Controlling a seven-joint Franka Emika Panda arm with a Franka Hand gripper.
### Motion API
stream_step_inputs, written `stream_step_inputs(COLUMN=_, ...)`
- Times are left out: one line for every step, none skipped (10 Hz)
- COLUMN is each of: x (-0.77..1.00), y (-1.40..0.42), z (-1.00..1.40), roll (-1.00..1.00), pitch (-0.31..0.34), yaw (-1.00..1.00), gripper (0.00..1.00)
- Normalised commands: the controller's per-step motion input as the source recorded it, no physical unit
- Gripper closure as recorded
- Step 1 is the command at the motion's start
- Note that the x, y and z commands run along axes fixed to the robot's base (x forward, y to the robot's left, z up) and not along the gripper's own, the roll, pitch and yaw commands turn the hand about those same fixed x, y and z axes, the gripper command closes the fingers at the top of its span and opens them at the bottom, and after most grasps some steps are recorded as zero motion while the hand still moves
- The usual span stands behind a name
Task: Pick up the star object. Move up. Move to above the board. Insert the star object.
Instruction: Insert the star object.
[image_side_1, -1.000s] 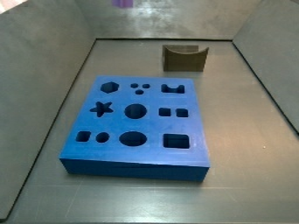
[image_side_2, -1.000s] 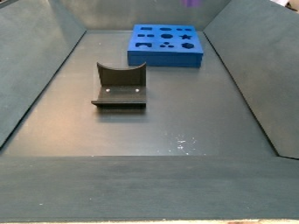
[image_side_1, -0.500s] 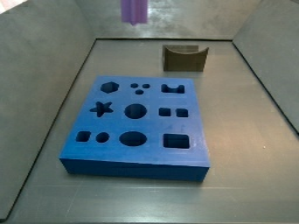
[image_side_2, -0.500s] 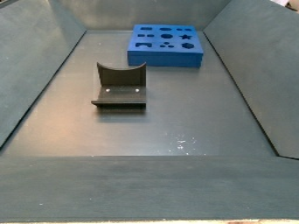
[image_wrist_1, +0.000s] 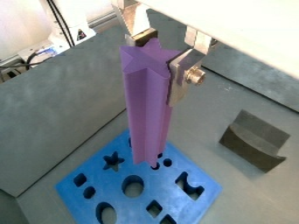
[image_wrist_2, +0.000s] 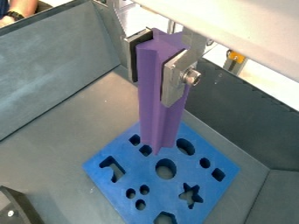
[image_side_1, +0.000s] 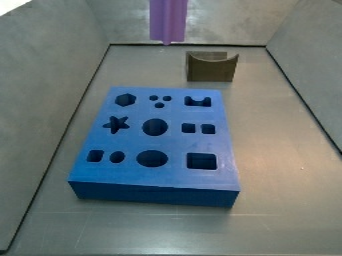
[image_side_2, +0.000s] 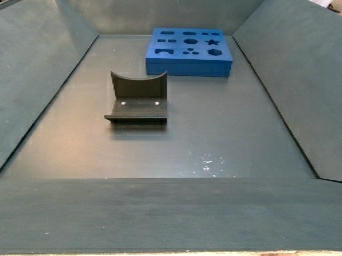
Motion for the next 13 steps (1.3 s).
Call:
stream_step_inputs(x=-0.43, y=-0.05, z=-0.59, roll=0.07, pitch=0.000, yaw=0.00, gripper=1.00)
stream_step_inputs(x=-0.64, y=-0.11, z=-0.98, roll=0.00, pitch=0.000, yaw=-0.01, gripper=1.00)
stream_step_inputs(x=-0.73, y=-0.16, z=-1.00, roll=-0.06, pitch=0.000, yaw=-0.13, gripper=1.00)
stream_step_inputs(x=-0.77, y=-0.21, z=-1.00, roll=-0.08, pitch=0.000, yaw=-0.20, gripper=1.00)
stream_step_inputs(x=-0.75, y=-0.16, z=-1.00, roll=-0.08, pitch=0.000, yaw=-0.15, gripper=1.00)
stream_step_inputs(x=-0.44, y=-0.03, z=-0.55, roll=-0.15, pitch=-0.041, yaw=0.00, gripper=1.00)
stream_step_inputs(x=-0.07, y=0.00, z=0.00, roll=-0.01, pitch=-0.024, yaw=0.02, gripper=1.00)
stream_step_inputs(x=0.00, y=0.00, z=-0.02, roll=0.00, pitch=0.000, yaw=0.00, gripper=1.00)
stream_step_inputs(x=0.19, y=-0.05, z=-0.70, roll=-0.13, pitch=0.021, yaw=0.03, gripper=1.00)
stream_step_inputs(x=0.32, y=0.00, z=-0.86, roll=-0.14, pitch=0.013, yaw=0.01, gripper=1.00)
stream_step_inputs(x=0.09, y=0.00, z=-1.00, roll=-0.03, pitch=0.047, yaw=0.00, gripper=1.00)
stream_step_inputs(x=-0.01, y=0.00, z=0.00, roll=0.00, pitch=0.000, yaw=0.00, gripper=1.00)
stream_step_inputs(x=0.00, y=0.00, z=0.00, roll=0.00, pitch=0.000, yaw=0.00, gripper=1.00)
